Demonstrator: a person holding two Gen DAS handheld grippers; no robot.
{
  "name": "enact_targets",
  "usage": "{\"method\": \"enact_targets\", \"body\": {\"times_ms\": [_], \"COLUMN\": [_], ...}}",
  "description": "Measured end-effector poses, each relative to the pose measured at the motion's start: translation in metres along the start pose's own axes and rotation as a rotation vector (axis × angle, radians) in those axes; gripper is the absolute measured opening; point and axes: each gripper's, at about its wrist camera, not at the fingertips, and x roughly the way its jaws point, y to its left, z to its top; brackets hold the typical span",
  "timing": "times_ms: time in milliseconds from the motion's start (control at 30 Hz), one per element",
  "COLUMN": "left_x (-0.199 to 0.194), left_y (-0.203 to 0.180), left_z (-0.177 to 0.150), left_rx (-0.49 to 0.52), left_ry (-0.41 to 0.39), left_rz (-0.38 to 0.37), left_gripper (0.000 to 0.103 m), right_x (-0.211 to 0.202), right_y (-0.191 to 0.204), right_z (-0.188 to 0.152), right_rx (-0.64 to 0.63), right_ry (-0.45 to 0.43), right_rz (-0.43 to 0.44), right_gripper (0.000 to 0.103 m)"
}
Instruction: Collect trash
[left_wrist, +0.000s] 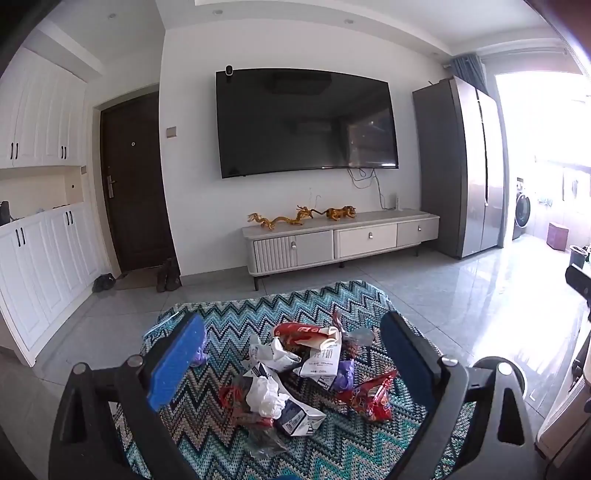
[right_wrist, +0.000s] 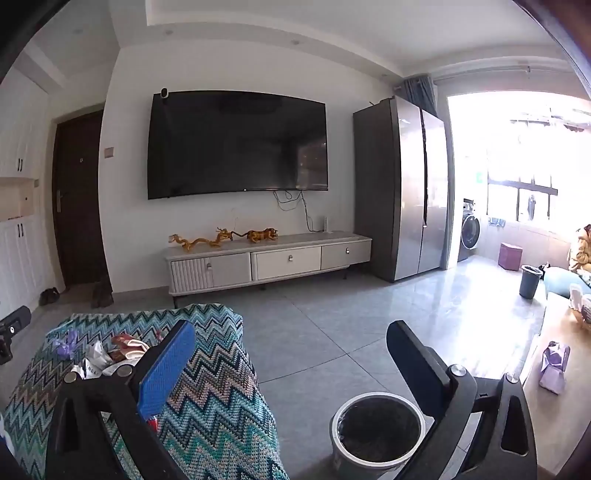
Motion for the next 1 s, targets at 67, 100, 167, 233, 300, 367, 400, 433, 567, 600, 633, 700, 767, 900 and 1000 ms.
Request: {"method": "enact_targets", "body": {"times_ms": [67,100,167,233,300,367,400,433,567,600,633,700,767,900,1000], "left_x": [0.003,0.005,0.008,0.010,0.011,0.012,0.012,0.012,0.018,0.021,0.022,0.023,0.026,0.029,0.035], "left_y": [0.001,0.003,0.006,0.010,0.013,0.015,0.016,0.017,0.020,0.021,0.022,0.025,0.029,0.038,0.055], "left_z": [0.000,0.002,0.002,0.003,0.003,0.004,0.004,0.004,0.005,0.007,0.006,0.006,0.008,0.008,0.011], "left_rx": [0.007,0.009,0.004,-0.002,-0.006,-0.006,-0.003,0.001,0.004,0.003,0.002,-0.004,-0.009,-0.014,-0.030], "left_ry": [0.000,0.005,0.014,0.019,0.022,0.025,0.027,0.026,0.032,0.038,0.040,0.042,0.052,0.063,0.075], "left_rz": [0.003,0.002,-0.005,-0.009,-0.011,-0.014,-0.015,-0.015,-0.019,-0.024,-0.027,-0.026,-0.033,-0.030,-0.020], "left_gripper": [0.097,0.096,0.097,0.097,0.096,0.097,0.097,0.097,0.097,0.097,0.097,0.097,0.097,0.097,0.097], "right_x": [0.000,0.000,0.001,0.001,0.000,0.001,0.002,0.003,0.007,0.008,0.008,0.009,0.010,0.013,0.017], "right_y": [0.001,0.001,0.003,0.004,0.005,0.007,0.004,0.004,0.005,0.006,0.007,0.010,0.013,0.019,0.026], "right_z": [0.002,0.002,0.004,0.006,0.007,0.008,0.008,0.008,0.009,0.010,0.011,0.012,0.012,0.013,0.012], "right_rx": [0.001,-0.003,-0.010,-0.009,-0.008,-0.006,-0.005,-0.003,-0.006,-0.009,-0.013,-0.017,-0.025,-0.038,-0.064], "right_ry": [-0.003,-0.005,-0.008,-0.016,-0.022,-0.025,-0.025,-0.024,-0.012,-0.010,-0.007,-0.003,0.000,0.013,0.036], "right_rz": [-0.006,-0.011,-0.021,-0.023,-0.026,-0.026,-0.028,-0.031,-0.034,-0.035,-0.035,-0.031,-0.029,-0.015,0.013], "right_gripper": [0.103,0.103,0.103,0.103,0.103,0.103,0.103,0.103,0.103,0.103,0.103,0.103,0.103,0.103,0.103]}}
